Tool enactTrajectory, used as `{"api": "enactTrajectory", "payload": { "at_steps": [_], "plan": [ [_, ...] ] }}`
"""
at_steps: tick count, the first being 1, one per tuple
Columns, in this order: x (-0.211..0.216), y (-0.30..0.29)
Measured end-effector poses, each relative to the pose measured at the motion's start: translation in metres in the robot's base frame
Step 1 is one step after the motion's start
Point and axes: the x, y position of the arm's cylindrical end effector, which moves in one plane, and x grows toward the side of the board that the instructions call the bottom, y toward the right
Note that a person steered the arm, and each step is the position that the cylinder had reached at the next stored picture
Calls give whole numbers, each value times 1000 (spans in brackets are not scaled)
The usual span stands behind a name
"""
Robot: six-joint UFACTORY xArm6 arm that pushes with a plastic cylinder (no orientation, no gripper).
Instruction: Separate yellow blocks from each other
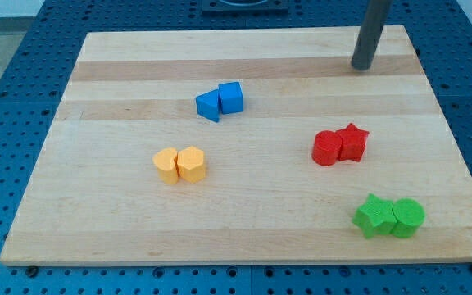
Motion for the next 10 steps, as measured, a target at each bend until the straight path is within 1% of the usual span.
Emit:
{"api": "enactTrajectory", "payload": {
  "at_steps": [1,2,4,5,6,7,8,9,10],
  "plan": [
    [45,-31],
    [81,-75],
    [130,-169],
    [174,-215],
    [232,-224],
    [266,-249],
    [241,-244],
    [197,-239],
    [178,-248]
  ]
}}
